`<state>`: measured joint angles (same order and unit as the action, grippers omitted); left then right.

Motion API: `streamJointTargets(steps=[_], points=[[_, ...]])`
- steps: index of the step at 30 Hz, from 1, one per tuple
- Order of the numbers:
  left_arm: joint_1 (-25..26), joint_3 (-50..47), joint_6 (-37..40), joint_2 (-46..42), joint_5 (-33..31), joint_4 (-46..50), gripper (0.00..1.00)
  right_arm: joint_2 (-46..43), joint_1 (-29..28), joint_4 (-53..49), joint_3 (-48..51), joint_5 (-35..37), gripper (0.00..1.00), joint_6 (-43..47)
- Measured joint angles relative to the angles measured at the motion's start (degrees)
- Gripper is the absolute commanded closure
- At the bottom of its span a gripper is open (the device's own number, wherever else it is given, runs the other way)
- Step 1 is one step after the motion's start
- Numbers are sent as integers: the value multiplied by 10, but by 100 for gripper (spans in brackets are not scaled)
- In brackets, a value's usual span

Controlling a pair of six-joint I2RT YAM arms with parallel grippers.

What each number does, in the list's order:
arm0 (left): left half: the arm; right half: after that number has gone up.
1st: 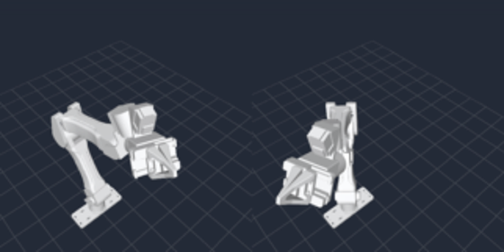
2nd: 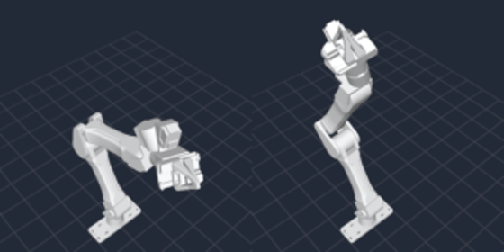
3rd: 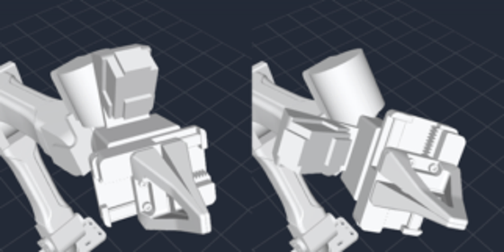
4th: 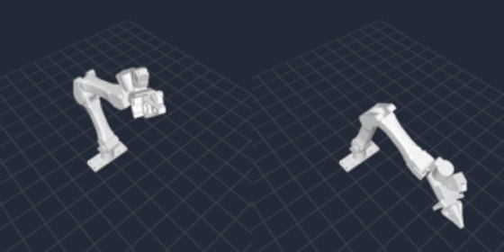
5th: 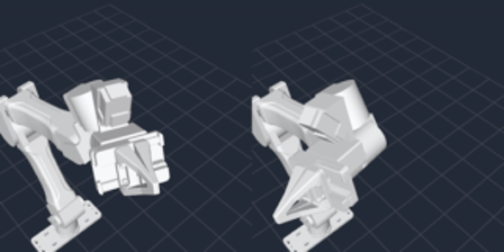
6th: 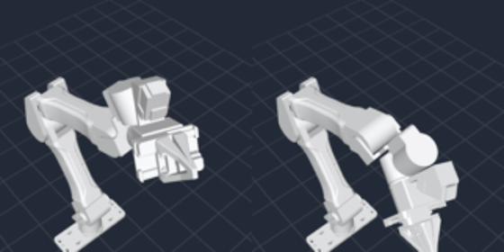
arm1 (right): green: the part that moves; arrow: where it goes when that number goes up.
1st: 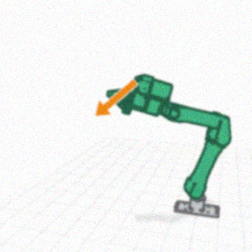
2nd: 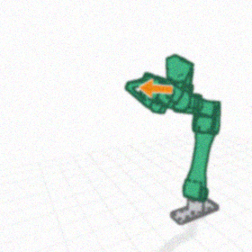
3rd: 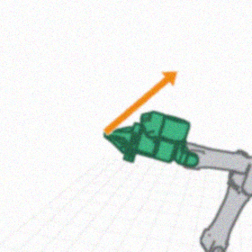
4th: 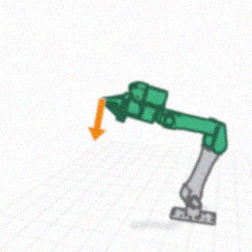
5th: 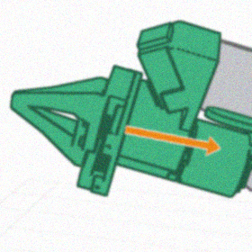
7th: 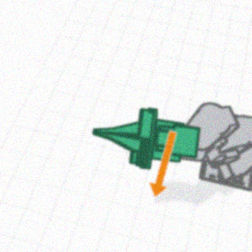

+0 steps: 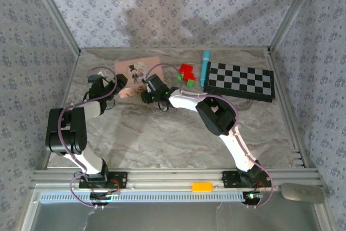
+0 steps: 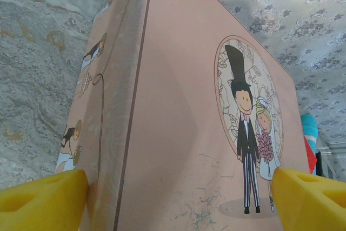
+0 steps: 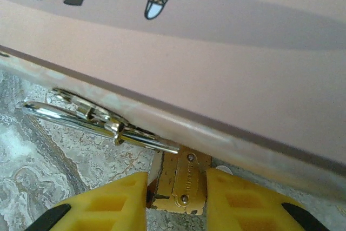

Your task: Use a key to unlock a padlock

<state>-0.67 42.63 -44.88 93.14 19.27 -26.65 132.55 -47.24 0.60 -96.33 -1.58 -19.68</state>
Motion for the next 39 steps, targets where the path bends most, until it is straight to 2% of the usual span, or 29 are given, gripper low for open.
streamJointTargets(steps=[6, 12, 17, 20, 22, 27, 31, 35, 39], points=[[7, 0, -2, 3, -16, -5, 15, 0, 3, 20, 9, -13, 69, -13], [8, 0, -1, 4, -26, -6, 16, -5, 19, 111, 59, -62, 66, -67], [8, 1, -1, 4, -23, 4, 15, -14, 29, 193, 115, -102, 59, -120], [2, 6, -1, 3, -14, 26, 14, -29, 27, 208, 145, -118, 50, -135], [-5, 7, 0, -3, -10, 41, 13, -44, 26, 211, 165, -122, 48, -138], [-23, 7, 10, -49, -16, 93, 12, -105, 30, 202, 224, -123, 44, -135], [-23, 7, 14, -101, -19, 122, 12, -155, 41, 158, 235, -110, 39, -114], [-16, -5, 11, -152, -21, 138, 12, -177, 62, 93, 209, -83, 35, -81], [16, -39, 2, -203, -30, 155, 12, -168, 96, 18, 139, -58, 29, -50]])
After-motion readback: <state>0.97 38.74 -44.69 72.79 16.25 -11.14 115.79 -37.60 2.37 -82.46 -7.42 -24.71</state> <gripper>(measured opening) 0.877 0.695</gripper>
